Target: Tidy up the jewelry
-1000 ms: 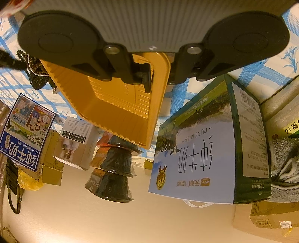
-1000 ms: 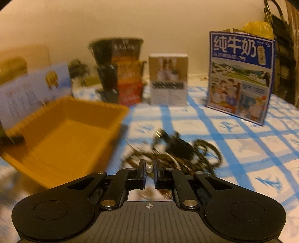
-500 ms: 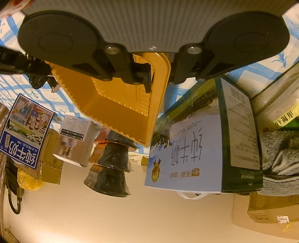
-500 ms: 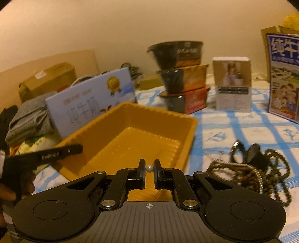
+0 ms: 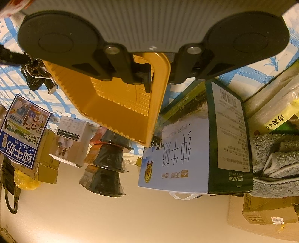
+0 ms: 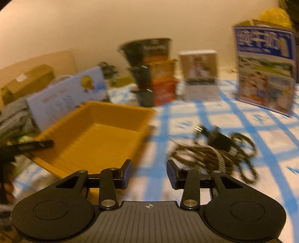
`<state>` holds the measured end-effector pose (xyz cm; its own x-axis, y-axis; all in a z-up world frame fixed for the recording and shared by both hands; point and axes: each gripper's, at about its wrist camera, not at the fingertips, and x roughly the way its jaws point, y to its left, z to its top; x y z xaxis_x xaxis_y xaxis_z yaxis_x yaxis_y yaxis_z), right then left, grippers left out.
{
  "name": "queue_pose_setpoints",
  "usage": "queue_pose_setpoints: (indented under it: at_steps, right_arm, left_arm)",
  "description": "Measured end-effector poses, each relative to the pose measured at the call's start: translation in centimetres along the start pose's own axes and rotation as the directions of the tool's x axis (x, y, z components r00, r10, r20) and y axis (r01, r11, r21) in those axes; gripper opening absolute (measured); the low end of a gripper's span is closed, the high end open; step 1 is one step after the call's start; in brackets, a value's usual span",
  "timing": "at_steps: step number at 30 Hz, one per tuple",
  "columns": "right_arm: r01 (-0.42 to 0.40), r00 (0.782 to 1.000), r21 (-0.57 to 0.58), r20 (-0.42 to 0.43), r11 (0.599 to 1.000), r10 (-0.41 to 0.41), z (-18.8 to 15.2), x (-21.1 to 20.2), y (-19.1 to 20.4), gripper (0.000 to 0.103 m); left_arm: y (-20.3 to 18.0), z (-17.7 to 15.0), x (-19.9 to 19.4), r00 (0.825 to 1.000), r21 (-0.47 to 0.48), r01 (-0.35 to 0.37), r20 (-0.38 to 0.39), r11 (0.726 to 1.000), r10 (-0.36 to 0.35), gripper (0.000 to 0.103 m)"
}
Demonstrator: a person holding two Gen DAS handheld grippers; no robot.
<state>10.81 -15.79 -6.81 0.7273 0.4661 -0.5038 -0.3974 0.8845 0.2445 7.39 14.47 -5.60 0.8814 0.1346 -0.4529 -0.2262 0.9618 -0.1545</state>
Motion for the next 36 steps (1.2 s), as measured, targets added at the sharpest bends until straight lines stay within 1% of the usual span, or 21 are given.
queue_pose_setpoints:
  at_steps: [2, 6, 12, 14, 15, 16, 19, 21, 27, 32, 34, 36]
  right_arm:
    - [0.042, 0.999, 0.009, -0.021, 0.999, -0.041, -0.6, -0.3, -1.2, 0.041]
    - [0.095, 0.994, 0.021, -0.049, 0.995, -0.094, -1.5, -0.4, -2.7, 0.041]
    - [0.107, 0.993, 0.004, -0.059, 0.994, -0.107, -1.5, 0.3, -3.0, 0.041]
    - [0.118, 0.991, -0.009, -0.059, 0.993, -0.118, -1.3, 0.9, -2.9, 0.035]
    - [0.120, 0.991, -0.015, -0.063, 0.993, -0.121, -1.1, 1.3, -2.9, 0.030]
    - [0.124, 0.990, -0.020, -0.069, 0.992, -0.125, -1.0, 1.7, -2.9, 0.026]
    - [0.146, 0.986, -0.042, -0.079, 0.988, -0.148, -0.8, 2.7, -2.7, 0.024]
    - [0.164, 0.982, -0.054, -0.086, 0.985, -0.168, -0.8, 3.2, -2.7, 0.021]
    - [0.188, 0.975, -0.061, -0.107, 0.980, -0.193, -1.0, 4.3, -3.2, 0.016]
    - [0.190, 0.972, -0.064, -0.126, 0.980, -0.197, -1.3, 4.9, -3.4, 0.013]
    - [0.187, 0.972, -0.080, -0.127, 0.979, -0.196, -1.4, 5.1, -3.2, 0.009]
    - [0.191, 0.970, -0.111, -0.127, 0.975, -0.205, -1.5, 5.2, -2.8, 0.009]
  left_arm:
    - [0.2, 0.1, 0.0, 1.000, -0.003, -0.003, -0.001, 1.000, 0.003, 0.004]
    - [0.5, 0.2, 0.0, 1.000, -0.011, -0.008, -0.002, 1.000, 0.008, 0.004]
    - [0.5, 0.1, -0.2, 1.000, -0.007, -0.014, -0.002, 1.000, 0.014, 0.005]
    - [0.5, 0.1, -0.1, 1.000, -0.008, -0.016, -0.002, 1.000, 0.016, 0.005]
    - [0.5, 0.1, -0.1, 1.000, -0.008, -0.016, -0.003, 1.000, 0.016, 0.005]
    - [0.5, 0.1, -0.1, 1.000, -0.009, -0.017, -0.004, 1.000, 0.017, 0.005]
    - [0.5, 0.1, -0.1, 1.000, -0.008, -0.017, -0.003, 1.000, 0.017, 0.005]
    - [0.6, 0.1, 0.0, 1.000, -0.008, -0.016, -0.003, 1.000, 0.016, 0.005]
    - [0.6, 0.1, 0.0, 1.000, -0.010, -0.016, -0.003, 1.000, 0.016, 0.005]
    - [0.6, 0.1, 0.0, 1.000, -0.010, -0.017, -0.003, 1.000, 0.017, 0.005]
    - [0.6, 0.1, 0.0, 1.000, -0.010, -0.015, -0.003, 1.000, 0.015, 0.005]
    - [0.5, 0.1, 0.0, 1.000, -0.008, -0.016, -0.003, 1.000, 0.016, 0.005]
